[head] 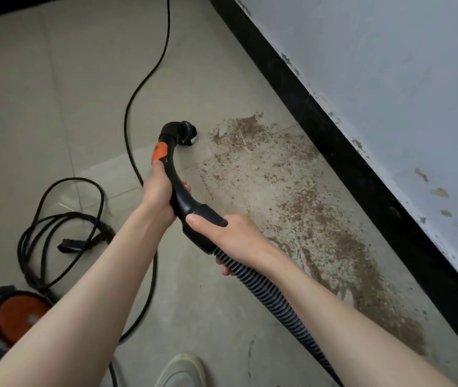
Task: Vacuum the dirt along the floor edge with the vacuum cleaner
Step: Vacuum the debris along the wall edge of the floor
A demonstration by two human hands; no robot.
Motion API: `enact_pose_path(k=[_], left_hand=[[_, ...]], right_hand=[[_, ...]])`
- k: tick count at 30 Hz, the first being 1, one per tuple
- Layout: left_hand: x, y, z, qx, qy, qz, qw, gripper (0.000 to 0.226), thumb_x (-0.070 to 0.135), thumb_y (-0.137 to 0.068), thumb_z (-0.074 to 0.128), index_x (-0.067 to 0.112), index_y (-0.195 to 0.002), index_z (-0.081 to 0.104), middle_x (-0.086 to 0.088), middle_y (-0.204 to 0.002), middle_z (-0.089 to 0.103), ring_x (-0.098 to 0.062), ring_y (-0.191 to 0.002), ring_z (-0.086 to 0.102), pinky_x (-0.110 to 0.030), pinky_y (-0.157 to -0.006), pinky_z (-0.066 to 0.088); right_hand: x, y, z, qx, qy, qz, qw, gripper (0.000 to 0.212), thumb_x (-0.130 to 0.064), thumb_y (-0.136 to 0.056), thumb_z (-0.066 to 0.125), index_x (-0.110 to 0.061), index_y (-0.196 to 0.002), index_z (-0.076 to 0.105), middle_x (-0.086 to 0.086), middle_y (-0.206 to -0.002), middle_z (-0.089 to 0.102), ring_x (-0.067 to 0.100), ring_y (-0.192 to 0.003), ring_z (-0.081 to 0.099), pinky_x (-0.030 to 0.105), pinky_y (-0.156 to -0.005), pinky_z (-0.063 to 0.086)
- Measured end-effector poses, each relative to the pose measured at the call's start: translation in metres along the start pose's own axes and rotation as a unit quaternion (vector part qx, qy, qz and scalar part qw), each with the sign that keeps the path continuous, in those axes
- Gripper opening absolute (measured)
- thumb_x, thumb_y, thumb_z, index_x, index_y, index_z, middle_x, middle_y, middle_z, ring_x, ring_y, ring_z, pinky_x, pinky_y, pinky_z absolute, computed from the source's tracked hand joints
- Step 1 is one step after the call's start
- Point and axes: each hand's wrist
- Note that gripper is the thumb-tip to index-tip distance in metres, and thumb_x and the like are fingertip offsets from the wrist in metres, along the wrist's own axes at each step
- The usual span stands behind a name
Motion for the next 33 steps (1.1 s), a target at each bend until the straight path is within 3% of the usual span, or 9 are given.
enact_pose_path(k=[6, 9, 17, 23, 27, 33], left_hand=[[-0.013, 0.0, 0.039, -0.031, -0.03, 0.007, 0.999, 0.05, 0.059, -0.091, 0.045, 0.01, -0.085, 0.052, -0.002, -0.059, 0.049, -0.017, -0.049, 0.049, -0.028, -0.052, 0.042], [-0.016, -0.001, 0.056, -0.035, -0.038, 0.009, 0.999, 0.05, 0.058, -0.093, 0.043, 0.009, -0.091, 0.054, -0.003, -0.061, 0.051, -0.017, -0.052, 0.05, -0.029, -0.053, 0.043], [-0.008, -0.012, 0.1, -0.066, -0.095, 0.023, 0.993, 0.047, 0.053, -0.097, 0.037, 0.01, -0.084, 0.051, -0.004, -0.063, 0.05, -0.019, -0.054, 0.049, -0.029, -0.056, 0.043], [-0.007, -0.02, 0.144, -0.098, -0.132, 0.021, 0.986, 0.057, 0.053, -0.097, 0.037, 0.004, -0.121, 0.053, -0.008, -0.082, 0.052, -0.022, -0.072, 0.051, -0.035, -0.079, 0.047], [-0.002, -0.024, 0.171, -0.118, -0.142, 0.003, 0.983, 0.062, 0.055, -0.095, 0.042, 0.004, -0.13, 0.051, -0.009, -0.096, 0.053, -0.022, -0.085, 0.051, -0.036, -0.09, 0.049], [0.014, -0.026, 0.178, -0.143, -0.144, -0.006, 0.979, 0.064, 0.06, -0.092, 0.044, 0.007, -0.126, 0.055, -0.007, -0.094, 0.061, -0.019, -0.069, 0.053, -0.03, -0.072, 0.046]], right_hand=[[0.013, 0.003, -0.026, 0.054, -0.008, 0.007, 0.998, 0.054, -0.072, -0.072, 0.063, -0.017, -0.07, 0.062, -0.006, -0.044, 0.06, 0.016, -0.039, 0.06, 0.022, -0.039, 0.045], [0.015, 0.003, -0.038, 0.074, -0.018, 0.01, 0.997, 0.06, -0.076, -0.062, 0.062, -0.016, -0.07, 0.062, -0.004, -0.046, 0.06, 0.018, -0.04, 0.06, 0.023, -0.041, 0.046], [0.019, -0.012, -0.058, 0.117, -0.046, 0.02, 0.992, 0.069, -0.077, -0.064, 0.061, -0.01, -0.08, 0.063, 0.0, -0.047, 0.062, 0.02, -0.043, 0.062, 0.025, -0.043, 0.048], [0.022, -0.019, -0.084, 0.159, -0.096, 0.033, 0.982, 0.069, -0.075, -0.061, 0.065, -0.009, -0.082, 0.062, 0.002, -0.048, 0.061, 0.02, -0.042, 0.061, 0.026, -0.043, 0.048], [0.019, -0.025, -0.104, 0.17, -0.099, 0.045, 0.979, 0.072, -0.075, -0.068, 0.065, -0.007, -0.091, 0.061, 0.003, -0.05, 0.062, 0.019, -0.043, 0.061, 0.027, -0.045, 0.05], [-0.001, -0.038, -0.116, 0.175, -0.07, 0.042, 0.981, 0.071, -0.075, -0.072, 0.064, -0.006, -0.089, 0.06, 0.003, -0.047, 0.062, 0.018, -0.043, 0.062, 0.026, -0.046, 0.051]])
Point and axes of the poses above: each hand's wrist, its own y-axis away from the middle knuckle, its own z-axis out of the palm, x = y × z
